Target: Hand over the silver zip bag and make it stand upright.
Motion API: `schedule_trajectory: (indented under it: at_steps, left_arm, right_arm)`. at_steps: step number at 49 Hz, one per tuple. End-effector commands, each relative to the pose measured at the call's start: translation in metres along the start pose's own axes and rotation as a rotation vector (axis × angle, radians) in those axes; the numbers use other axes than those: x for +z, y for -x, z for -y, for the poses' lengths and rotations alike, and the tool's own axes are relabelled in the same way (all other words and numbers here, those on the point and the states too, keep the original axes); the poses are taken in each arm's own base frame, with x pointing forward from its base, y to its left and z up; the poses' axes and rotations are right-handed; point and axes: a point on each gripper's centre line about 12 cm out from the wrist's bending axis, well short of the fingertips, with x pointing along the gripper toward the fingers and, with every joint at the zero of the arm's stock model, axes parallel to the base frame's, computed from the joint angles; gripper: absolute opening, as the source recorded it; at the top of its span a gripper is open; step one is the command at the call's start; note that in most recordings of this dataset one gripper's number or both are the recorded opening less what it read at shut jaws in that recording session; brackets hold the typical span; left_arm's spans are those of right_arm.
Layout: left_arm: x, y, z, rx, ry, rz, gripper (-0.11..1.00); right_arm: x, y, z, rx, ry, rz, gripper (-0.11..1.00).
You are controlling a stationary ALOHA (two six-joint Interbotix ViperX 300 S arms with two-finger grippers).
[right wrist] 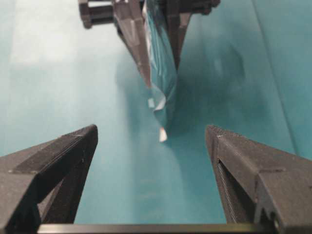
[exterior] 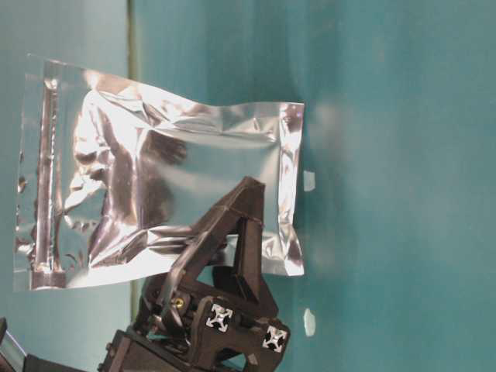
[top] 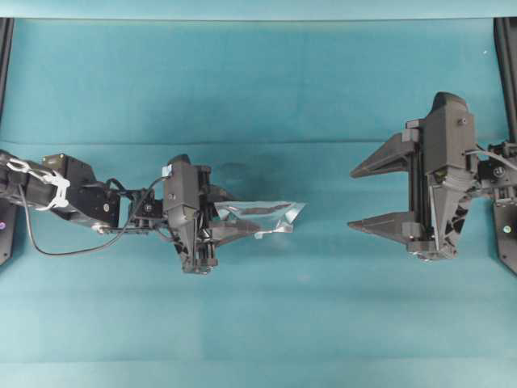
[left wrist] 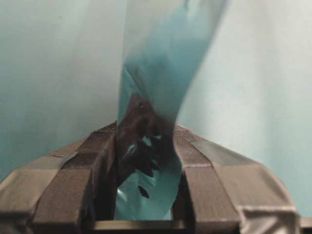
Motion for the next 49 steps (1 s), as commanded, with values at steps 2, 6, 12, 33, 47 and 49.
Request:
schedule_trajectory:
  at_steps: [2, 6, 12, 33, 47, 49]
  left_arm:
    - [0.0006, 0.0003, 0.0045, -0.011, -0.005, -0.008, 0.3]
    - [-0.0005, 0.0003, 0.0043, -0.01, -0.005, -0.017, 0.3]
    - [-0.0007, 0.0003, 0.0048, -0.011, -0.006, -0.018, 0.3]
    - [-0.0007, 0.0003, 0.0048, -0.011, -0.006, -0.018, 0.3]
    - [-0.0007, 0.0003, 0.0048, -0.011, -0.006, -0.018, 0.3]
    - [-0.0008, 0.0003, 0.0054, -0.012, -0.006, -0.019, 0.3]
  right_arm:
    - [0.0048, 0.0019, -0.0012, 0.006, -0.012, 0.021, 0.96]
    - [0.0045, 0.0015, -0.0012, 0.006, -0.013, 0.019, 0.96]
    - [0.0036, -0.0001, -0.0011, 0.005, -0.012, 0.013, 0.96]
    - [0.0042, -0.0037, -0.0017, 0.009, -0.013, 0.023, 0.96]
    - [0.0034, -0.0042, -0.0015, 0.008, -0.013, 0.02, 0.96]
    - [0.004, -0.0041, -0.0016, 0.008, -0.013, 0.022, 0.96]
